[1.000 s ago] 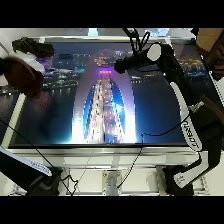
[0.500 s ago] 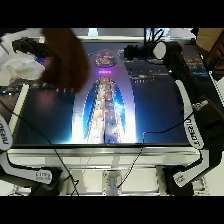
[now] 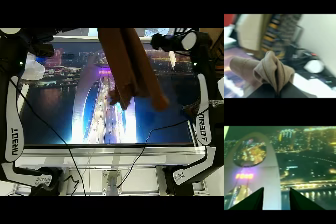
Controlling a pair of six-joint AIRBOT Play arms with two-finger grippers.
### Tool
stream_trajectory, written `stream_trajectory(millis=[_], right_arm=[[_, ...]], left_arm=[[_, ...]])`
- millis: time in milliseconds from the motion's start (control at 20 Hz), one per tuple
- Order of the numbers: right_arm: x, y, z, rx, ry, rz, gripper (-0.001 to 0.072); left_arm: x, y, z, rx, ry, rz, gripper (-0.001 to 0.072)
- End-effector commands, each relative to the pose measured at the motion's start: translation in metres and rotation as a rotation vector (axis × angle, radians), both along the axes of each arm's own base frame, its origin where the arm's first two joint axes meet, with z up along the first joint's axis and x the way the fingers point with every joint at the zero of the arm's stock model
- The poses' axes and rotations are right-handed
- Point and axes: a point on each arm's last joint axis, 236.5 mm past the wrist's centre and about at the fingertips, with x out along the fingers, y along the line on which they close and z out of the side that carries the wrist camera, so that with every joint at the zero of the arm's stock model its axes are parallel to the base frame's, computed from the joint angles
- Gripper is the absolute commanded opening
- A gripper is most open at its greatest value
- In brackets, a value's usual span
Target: Fold the shirts.
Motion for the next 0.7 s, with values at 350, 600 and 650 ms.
stream_trajectory(millis=[350,600,650], right_arm=[[-0.032,-0.013,-0.039,-0.071,0.192,0.084,0.0377],[-0.069,0.018,-0.105,-0.102,0.378,0.262,0.0378],[-0.079,0.026,-0.12,-0.093,0.416,0.313,0.0382]], left_arm=[[0.037,0.085,-0.314,0.559,0.718,-0.023,0.0016],[-0.018,0.084,-0.423,0.685,1.095,-0.257,0.0017],[-0.024,0.09,-0.434,0.719,1.132,-0.266,0.0017]])
